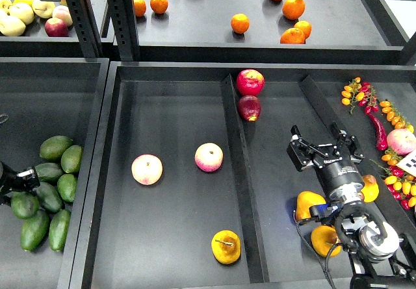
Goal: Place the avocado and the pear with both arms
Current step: 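Lower the avocado among the other avocados and open the left gripper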
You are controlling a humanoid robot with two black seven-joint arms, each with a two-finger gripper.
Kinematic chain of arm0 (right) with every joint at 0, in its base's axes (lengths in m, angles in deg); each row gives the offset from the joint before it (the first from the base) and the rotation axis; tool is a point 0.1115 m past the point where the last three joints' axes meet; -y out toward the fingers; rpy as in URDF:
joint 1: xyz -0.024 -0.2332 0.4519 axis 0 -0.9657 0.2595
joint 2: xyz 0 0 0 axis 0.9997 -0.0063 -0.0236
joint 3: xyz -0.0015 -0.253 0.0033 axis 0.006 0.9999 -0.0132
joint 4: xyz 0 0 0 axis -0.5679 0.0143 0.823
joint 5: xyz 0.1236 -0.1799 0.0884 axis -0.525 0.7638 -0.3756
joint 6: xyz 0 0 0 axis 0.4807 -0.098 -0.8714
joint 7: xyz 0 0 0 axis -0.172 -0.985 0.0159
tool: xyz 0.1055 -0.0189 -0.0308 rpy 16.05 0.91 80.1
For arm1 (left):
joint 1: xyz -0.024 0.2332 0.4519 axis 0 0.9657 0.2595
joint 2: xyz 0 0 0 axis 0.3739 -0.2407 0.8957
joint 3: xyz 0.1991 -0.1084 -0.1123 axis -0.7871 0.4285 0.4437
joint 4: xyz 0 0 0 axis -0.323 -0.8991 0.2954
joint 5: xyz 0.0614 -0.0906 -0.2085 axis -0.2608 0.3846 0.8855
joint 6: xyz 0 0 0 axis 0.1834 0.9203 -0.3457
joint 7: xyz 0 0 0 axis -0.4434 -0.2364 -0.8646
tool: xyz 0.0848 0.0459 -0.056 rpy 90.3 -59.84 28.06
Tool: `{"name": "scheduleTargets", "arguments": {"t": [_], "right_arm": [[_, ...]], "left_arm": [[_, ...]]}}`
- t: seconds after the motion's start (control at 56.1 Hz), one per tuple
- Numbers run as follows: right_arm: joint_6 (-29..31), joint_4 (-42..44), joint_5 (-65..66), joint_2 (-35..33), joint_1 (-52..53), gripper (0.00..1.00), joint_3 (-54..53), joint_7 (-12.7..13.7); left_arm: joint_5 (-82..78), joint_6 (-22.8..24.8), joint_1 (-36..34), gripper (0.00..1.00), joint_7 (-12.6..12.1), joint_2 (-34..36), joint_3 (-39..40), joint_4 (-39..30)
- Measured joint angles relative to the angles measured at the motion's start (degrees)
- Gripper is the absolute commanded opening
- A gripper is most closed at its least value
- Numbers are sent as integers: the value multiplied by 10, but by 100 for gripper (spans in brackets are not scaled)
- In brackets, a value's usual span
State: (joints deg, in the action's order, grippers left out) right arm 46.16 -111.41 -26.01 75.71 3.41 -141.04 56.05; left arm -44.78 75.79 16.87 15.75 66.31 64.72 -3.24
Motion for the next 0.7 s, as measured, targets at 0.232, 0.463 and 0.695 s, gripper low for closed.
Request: {"name": "scheduleTargets", "arguments": {"t": [0.232, 0.463, 0.695], "right_arm": [[1, -1, 0, 0, 0, 100, -1, 0], [1, -1, 0, 0, 0, 100, -1, 0], [1, 1, 0, 0, -1, 100, -2, 0]], "left_arm": [[0, 0, 1, 69, 0, -6, 0, 2], [-1, 0, -2, 84, 0, -8, 2, 3], [2, 0, -8, 92, 0, -8, 51, 2]]}}
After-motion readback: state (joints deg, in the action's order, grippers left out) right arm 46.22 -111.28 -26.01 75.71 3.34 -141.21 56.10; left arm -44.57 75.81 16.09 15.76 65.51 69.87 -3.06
